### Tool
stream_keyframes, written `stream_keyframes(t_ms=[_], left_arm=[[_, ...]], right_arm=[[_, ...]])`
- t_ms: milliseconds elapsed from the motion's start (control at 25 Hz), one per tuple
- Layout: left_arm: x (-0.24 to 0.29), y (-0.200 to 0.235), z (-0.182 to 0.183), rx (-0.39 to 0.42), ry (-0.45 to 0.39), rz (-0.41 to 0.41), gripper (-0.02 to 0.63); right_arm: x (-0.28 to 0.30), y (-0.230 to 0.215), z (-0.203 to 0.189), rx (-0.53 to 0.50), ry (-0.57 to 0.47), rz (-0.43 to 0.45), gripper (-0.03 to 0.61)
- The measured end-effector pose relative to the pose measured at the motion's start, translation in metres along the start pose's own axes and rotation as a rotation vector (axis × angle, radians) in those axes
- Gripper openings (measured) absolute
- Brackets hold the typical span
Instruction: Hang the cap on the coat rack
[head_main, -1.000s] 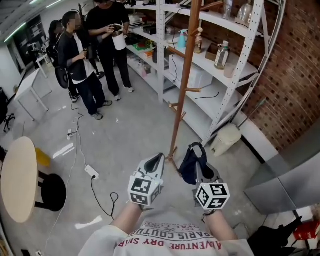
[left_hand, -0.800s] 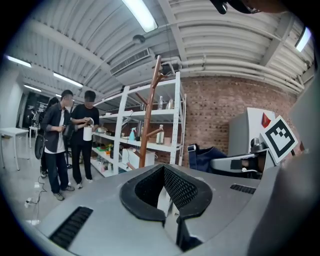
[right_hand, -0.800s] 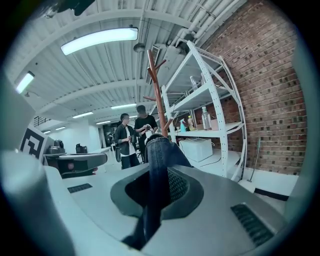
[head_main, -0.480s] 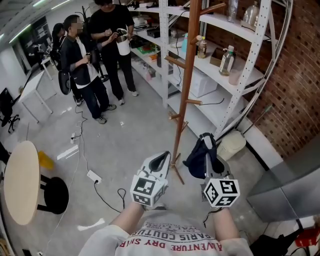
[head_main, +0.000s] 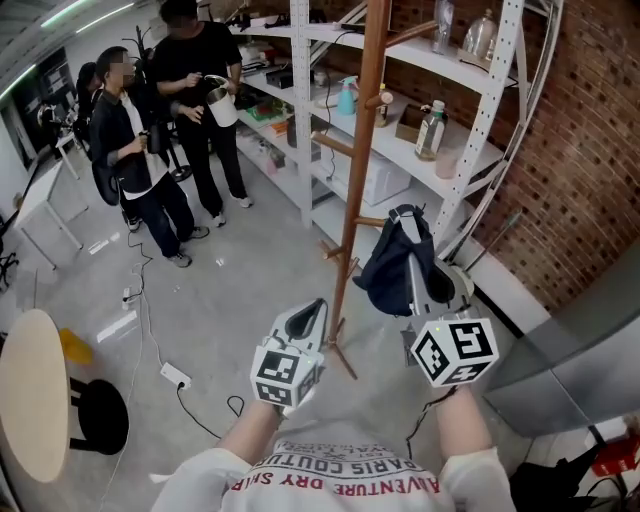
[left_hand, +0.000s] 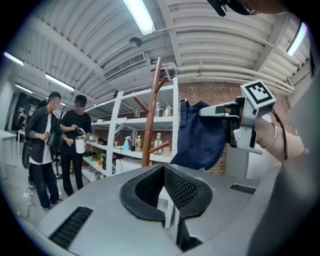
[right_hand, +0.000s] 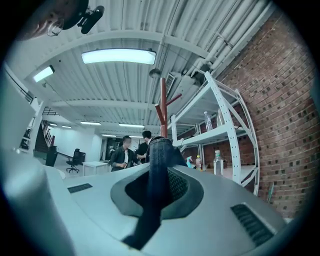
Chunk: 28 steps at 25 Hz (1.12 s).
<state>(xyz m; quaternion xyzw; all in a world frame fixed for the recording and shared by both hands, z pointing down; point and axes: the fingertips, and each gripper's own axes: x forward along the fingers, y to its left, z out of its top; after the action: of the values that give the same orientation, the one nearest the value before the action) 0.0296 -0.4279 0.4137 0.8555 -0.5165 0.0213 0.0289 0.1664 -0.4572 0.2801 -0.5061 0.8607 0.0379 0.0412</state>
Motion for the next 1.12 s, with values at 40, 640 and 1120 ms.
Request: stream_keyframes(t_ms=[40,640,1120], left_arm=[[0.002,0.001,0.001,0.003,-0.001,-0.005,0.006],[0.013,0.007,-0.003,0.008,0.015,-0.033,0.006],[0.011,0.012,-0.022,-0.02,0.051,-0.03,0.006]], right_arm=[[0.005,0.0,0.009,-0.005,-0.016,0.003,0.02],[0.058,0.012,0.129,-0.168,-0.198,0.014,0.02],[0.096,0.016,0.155,-0.107,-0.206,0.039,0.02]])
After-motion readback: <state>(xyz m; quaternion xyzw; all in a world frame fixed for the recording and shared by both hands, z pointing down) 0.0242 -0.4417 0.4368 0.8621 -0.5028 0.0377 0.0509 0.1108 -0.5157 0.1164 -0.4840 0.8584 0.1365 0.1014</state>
